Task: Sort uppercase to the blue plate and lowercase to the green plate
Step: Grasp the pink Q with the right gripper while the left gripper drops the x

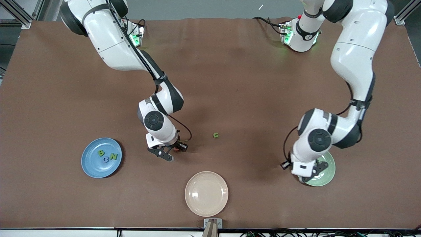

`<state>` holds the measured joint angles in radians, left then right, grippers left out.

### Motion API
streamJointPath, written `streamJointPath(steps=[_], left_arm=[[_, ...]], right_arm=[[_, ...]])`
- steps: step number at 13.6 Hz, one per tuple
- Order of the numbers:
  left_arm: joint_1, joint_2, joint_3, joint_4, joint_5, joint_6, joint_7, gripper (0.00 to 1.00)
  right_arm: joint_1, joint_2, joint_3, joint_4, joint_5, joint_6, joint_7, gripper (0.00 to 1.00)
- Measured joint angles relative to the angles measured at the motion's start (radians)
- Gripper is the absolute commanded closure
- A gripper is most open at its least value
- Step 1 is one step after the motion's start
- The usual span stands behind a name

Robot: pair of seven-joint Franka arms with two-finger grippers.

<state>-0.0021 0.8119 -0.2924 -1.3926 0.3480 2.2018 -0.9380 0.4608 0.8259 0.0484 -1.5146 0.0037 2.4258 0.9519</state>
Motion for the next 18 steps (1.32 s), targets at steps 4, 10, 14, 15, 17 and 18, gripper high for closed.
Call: streamJointPath(steps=[4, 10, 14, 15, 17, 18], left_arm=[[0.092, 0.000, -0.002, -0.001, 0.000, -0.004, 0.136, 0.95], [0.119, 0.005, -0.003, -0.018, 0.000, -0.007, 0.171, 0.01], [0.121, 0.004, -0.026, -0.021, 0.000, -0.007, 0.168, 0.01], [0.121, 0.004, -0.051, -0.021, 0.000, -0.007, 0.160, 0.01], [0.114, 0.003, -0.104, -0.022, 0.000, -0.008, 0.114, 0.01], [0.106, 0.003, -0.125, -0.022, 0.000, -0.008, 0.080, 0.01]], right_arm=[[0.000, -0.002, -0.003, 0.001, 0.000, -0.002, 0.000, 0.97], [-0.074, -0.022, -0.030, 0.055, -0.002, -0.109, -0.124, 0.97], [-0.181, -0.078, -0.031, 0.067, -0.002, -0.213, -0.310, 0.97], [-0.204, -0.090, -0.031, 0.067, -0.002, -0.233, -0.355, 0.97], [-0.241, -0.097, -0.032, 0.067, -0.002, -0.262, -0.435, 0.97], [-0.260, -0.097, -0.032, 0.066, -0.002, -0.266, -0.473, 0.97]])
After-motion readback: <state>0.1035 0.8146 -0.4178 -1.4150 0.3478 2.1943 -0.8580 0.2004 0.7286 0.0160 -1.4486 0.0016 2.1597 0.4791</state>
